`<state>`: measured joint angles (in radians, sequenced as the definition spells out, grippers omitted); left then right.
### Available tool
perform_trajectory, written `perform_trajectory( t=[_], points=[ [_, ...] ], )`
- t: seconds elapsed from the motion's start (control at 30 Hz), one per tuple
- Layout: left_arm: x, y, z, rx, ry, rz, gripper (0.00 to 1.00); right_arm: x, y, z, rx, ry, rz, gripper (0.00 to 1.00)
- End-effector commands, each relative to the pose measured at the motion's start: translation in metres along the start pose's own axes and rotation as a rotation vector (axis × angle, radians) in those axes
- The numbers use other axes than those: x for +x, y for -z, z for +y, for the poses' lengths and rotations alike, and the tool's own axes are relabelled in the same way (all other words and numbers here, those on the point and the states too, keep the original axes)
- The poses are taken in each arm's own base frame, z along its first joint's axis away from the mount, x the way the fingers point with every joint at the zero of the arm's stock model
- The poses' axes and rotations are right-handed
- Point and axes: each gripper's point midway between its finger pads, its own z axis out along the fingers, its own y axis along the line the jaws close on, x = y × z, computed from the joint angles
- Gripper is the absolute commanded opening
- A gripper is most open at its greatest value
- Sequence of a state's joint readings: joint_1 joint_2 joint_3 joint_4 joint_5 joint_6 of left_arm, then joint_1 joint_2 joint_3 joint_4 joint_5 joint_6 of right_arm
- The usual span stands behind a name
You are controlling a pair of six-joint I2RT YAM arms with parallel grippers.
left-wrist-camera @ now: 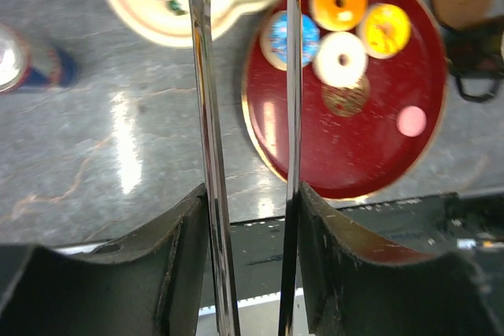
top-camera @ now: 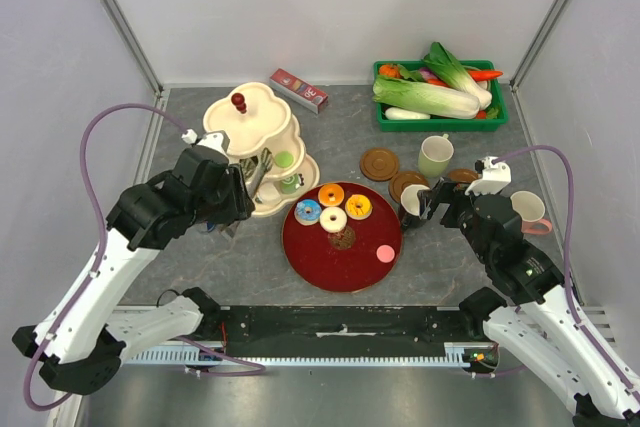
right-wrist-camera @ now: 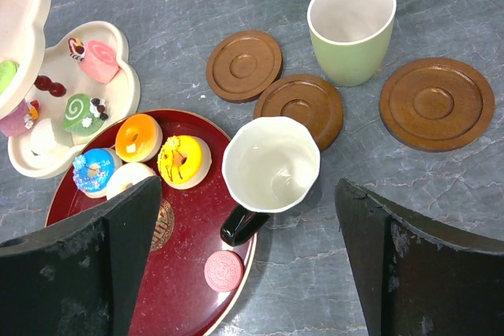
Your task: Serve the afternoon tea
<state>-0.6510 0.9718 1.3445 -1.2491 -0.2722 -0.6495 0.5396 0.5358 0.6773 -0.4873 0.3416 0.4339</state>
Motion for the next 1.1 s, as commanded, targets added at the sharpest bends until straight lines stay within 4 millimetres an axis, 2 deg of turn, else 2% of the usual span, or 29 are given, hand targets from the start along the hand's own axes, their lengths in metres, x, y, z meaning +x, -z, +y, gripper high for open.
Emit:
perform_trajectory(
  t=[0.0, 0.23, 0.4, 0.5, 0.63, 0.77, 0.9, 1.07],
  points=[
    [-0.005, 0.010, -0.047, 0.265, -0.070, -0.001, 0.52, -0.007, 0.000, 0.000, 0.005, -0.013, -0.029, 0.98],
    [-0.004, 0.001, -0.064, 0.311, -0.108, 0.032, 0.51, -0.007, 0.000, 0.000, 0.008, -0.012, -0.030, 0.98],
    [0.004, -0.008, -0.089, 0.380, -0.153, 0.088, 0.51, -0.006, -0.001, 0.000, 0.009, -0.012, -0.025, 0.98],
    [0.016, -0.008, -0.118, 0.449, -0.220, 0.110, 0.52, -0.007, -0.001, -0.001, 0.012, -0.011, -0.029, 0.98],
    [0.042, -0.017, -0.150, 0.416, -0.359, 0.146, 0.52, -0.006, -0.001, -0.001, 0.011, -0.011, -0.025, 0.98],
    [0.079, -0.030, -0.165, 0.367, -0.487, 0.204, 0.51, -0.005, -0.001, -0.001, 0.013, -0.013, -0.026, 0.98],
    [0.119, -0.027, -0.185, 0.455, -0.558, 0.311, 0.51, -0.005, -0.002, -0.001, 0.014, -0.011, -0.021, 0.98],
    [0.148, -0.021, -0.206, 0.584, -0.547, 0.399, 0.50, -0.004, -0.002, -0.002, 0.017, -0.012, -0.021, 0.98]
  ],
)
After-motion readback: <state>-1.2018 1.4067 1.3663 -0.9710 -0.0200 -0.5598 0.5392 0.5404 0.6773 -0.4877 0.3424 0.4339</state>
